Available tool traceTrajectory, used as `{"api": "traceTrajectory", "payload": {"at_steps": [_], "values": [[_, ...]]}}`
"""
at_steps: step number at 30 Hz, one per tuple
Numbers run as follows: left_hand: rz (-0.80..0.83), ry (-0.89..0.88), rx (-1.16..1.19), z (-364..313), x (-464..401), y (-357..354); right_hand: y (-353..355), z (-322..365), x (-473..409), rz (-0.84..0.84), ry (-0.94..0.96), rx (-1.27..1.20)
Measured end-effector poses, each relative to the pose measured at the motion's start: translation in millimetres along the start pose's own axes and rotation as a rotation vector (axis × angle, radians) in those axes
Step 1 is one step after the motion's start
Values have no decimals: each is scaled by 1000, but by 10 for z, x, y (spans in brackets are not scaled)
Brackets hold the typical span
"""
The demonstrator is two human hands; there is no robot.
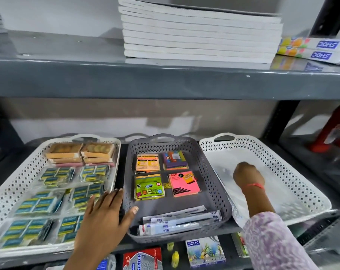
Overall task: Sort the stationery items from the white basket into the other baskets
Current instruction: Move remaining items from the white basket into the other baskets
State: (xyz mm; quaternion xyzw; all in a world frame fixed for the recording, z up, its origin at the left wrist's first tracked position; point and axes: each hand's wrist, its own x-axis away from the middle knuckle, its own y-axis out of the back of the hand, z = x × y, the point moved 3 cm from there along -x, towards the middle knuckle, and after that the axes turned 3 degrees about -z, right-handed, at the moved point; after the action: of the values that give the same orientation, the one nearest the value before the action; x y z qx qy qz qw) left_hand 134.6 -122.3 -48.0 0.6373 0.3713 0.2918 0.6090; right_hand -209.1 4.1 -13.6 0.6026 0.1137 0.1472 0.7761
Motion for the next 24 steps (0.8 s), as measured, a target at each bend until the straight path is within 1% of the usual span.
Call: {"api": "traceTrajectory", "payload": {"at_steps": [2,3,4,5,7,9,10,13,19,21,23,24], "values": [[2,3,-8,-3,-4,1,177,197,38,-66,125,-84],[3,6,-9,-6,0,9,273,341,93,-88,221,-113],[3,8,-9,-10,3,17,343,486,176,-54,320,-165],[2,9,-8,-14,6,25,392,623,294,28,410,-218],[-6,7,-4,-16,6,31,355,862,578,239,596,-237],[-15,4,-2,-15,6,27,200,1030,832,397,764,-172],[-17,3,0,-16,5,26,83,1073,902,454,807,-129],[-23,7,3,-15,10,26,-270,1105,1032,546,839,-53],[-17,3,-13,-19,5,19,-554,1004,1075,583,818,-36],[-21,1,-11,-21,3,13,-517,964,1017,579,798,-74],[-23,1,-8,-22,1,11,-405,921,915,513,752,-184],[-25,0,-7,-22,1,13,-325,889,846,470,696,-262]]}}
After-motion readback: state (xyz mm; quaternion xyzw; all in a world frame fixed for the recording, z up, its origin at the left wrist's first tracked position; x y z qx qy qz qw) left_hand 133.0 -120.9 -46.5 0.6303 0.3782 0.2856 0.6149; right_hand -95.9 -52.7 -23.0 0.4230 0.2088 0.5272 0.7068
